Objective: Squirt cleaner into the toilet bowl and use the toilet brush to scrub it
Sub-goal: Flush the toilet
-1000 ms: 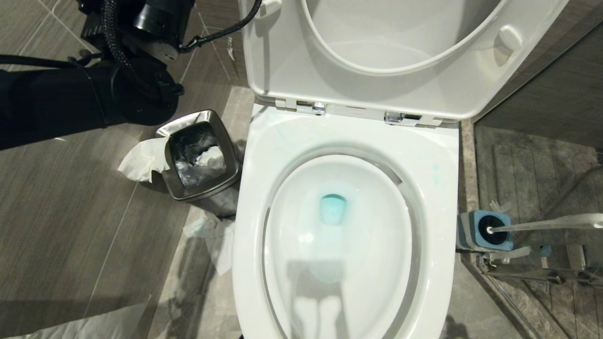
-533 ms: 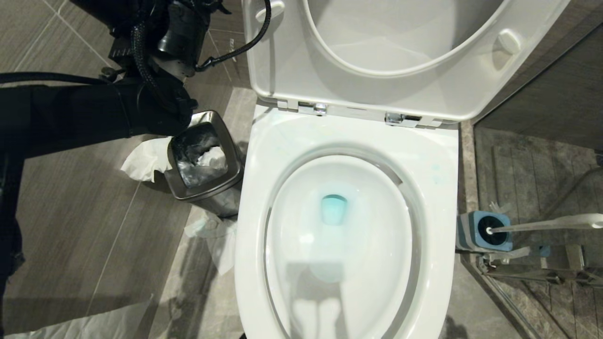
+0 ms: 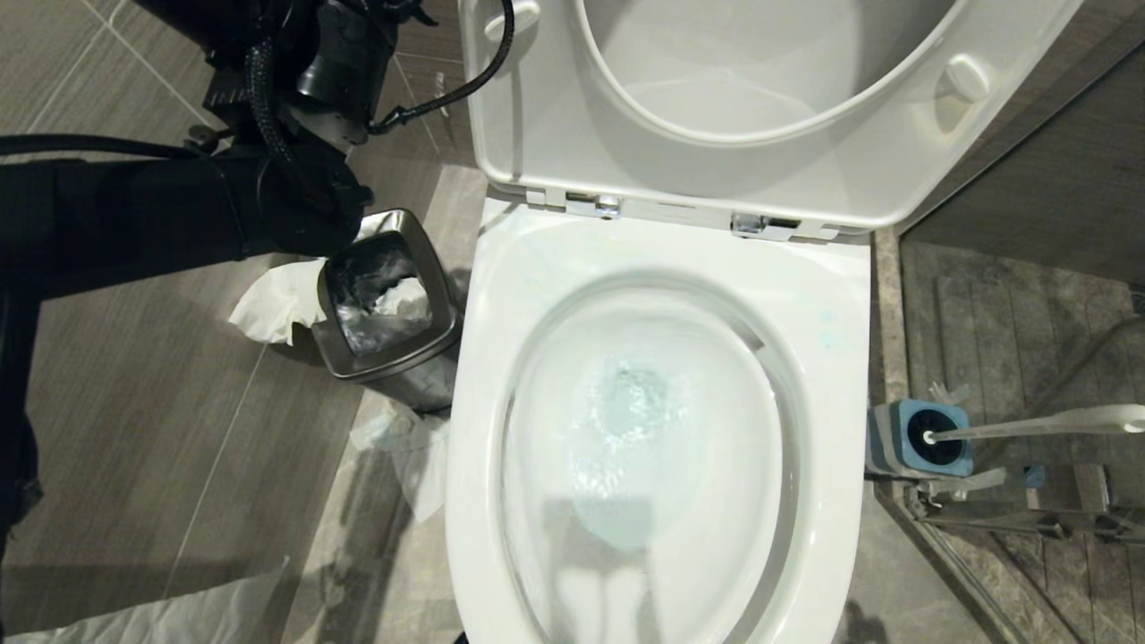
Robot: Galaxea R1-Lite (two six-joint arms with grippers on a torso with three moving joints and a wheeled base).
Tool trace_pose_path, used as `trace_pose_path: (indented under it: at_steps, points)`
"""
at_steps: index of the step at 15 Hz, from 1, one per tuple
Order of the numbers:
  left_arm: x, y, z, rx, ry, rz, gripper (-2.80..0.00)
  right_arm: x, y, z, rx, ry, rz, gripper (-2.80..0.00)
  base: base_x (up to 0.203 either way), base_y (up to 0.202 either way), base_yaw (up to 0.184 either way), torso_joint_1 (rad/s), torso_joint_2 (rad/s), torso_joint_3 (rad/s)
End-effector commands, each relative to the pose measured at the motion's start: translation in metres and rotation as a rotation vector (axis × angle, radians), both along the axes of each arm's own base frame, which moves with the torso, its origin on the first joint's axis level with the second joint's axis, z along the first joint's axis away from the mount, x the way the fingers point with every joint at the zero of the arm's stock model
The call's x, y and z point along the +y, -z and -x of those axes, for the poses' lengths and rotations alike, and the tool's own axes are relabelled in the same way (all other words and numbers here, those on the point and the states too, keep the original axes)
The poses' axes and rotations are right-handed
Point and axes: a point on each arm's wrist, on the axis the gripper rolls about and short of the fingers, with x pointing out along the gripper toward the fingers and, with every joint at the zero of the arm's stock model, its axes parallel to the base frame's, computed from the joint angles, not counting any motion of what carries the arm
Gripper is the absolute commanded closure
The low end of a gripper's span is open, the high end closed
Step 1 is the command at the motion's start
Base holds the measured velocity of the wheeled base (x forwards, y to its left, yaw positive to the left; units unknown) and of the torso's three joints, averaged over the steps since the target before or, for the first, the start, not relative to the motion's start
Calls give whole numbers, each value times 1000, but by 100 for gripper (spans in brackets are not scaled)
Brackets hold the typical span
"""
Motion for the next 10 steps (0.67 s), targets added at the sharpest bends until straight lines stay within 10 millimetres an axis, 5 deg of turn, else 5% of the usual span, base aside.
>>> trace_pose_path:
  at_steps: [1,10]
  points:
    - [0,-1,1,-11,-1,3,0,0,0,0,1,0,0,0,0,0,0,0,0,0]
    - [25,-61,64,-154,-11,73,0,0,0,0,1,0,0,0,0,0,0,0,0,0]
